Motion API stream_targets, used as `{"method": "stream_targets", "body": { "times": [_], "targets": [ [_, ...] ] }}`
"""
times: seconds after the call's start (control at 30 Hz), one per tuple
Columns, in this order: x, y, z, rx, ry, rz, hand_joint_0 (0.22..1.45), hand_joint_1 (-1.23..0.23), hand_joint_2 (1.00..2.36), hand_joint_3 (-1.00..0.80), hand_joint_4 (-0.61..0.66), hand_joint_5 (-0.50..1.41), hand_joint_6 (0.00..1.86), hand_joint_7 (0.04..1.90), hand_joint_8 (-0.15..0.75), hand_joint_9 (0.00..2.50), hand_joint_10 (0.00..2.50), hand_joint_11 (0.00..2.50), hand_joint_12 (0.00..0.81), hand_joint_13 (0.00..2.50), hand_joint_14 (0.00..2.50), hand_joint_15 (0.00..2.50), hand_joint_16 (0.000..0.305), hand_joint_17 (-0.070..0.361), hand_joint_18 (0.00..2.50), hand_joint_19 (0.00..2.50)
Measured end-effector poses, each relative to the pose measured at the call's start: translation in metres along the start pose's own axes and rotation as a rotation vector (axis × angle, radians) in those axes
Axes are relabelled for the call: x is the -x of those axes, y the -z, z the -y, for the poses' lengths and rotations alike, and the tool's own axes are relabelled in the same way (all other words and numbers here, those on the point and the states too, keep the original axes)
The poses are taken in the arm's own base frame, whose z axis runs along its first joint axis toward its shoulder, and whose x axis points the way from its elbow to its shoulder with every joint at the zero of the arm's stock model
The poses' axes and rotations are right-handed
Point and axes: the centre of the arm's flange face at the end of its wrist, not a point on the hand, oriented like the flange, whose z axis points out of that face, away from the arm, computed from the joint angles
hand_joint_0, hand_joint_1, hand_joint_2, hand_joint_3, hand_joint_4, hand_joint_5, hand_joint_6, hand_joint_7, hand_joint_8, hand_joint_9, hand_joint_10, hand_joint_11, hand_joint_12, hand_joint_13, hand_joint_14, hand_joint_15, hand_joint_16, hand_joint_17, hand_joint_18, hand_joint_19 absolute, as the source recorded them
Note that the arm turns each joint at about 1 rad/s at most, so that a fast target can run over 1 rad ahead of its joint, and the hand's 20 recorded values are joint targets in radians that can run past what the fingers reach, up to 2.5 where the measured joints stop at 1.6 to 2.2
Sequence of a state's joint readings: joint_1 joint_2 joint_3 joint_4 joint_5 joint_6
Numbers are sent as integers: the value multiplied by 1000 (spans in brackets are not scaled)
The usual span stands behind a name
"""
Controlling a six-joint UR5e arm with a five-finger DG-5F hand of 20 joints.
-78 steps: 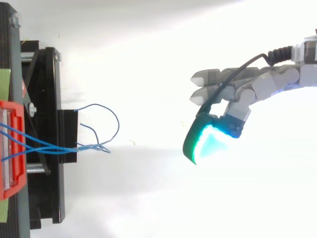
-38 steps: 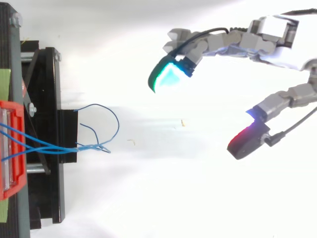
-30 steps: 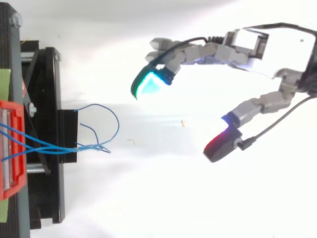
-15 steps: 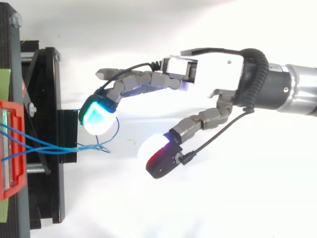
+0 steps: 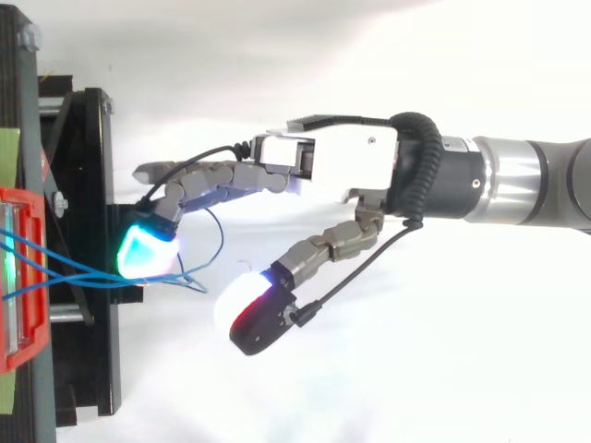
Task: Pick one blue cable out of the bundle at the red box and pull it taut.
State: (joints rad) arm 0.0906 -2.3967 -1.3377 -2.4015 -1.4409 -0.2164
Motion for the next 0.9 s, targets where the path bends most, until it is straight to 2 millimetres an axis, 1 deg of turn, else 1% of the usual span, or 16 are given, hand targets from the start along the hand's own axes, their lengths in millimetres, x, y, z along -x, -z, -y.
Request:
{"method": "stream_targets", "body": {
  "times": [0.3,0.63,0.73,0.8,0.9],
  "targets": [
    [-2,-1,-1,-1,18,-5,511,-612,1000,-500,383,-129,503,876,341,525,4,175,363,204,3,89,55,124,139,189],
    [-4,-10,-10,18,35,-2,543,-631,1000,-500,395,-121,503,897,344,584,5,211,358,269,4,110,52,118,207,226],
    [-3,-16,-5,21,34,-3,550,-632,1000,-500,394,-118,503,915,345,600,7,219,356,282,4,118,52,117,231,243],
    [-4,-23,5,22,23,-12,552,-633,1000,-500,394,-117,503,919,345,601,5,220,355,289,4,120,52,117,234,248],
    [-8,-29,14,19,4,-32,553,-633,1000,-500,394,-116,503,923,348,609,5,230,355,291,4,123,52,117,249,259]
  ]
}}
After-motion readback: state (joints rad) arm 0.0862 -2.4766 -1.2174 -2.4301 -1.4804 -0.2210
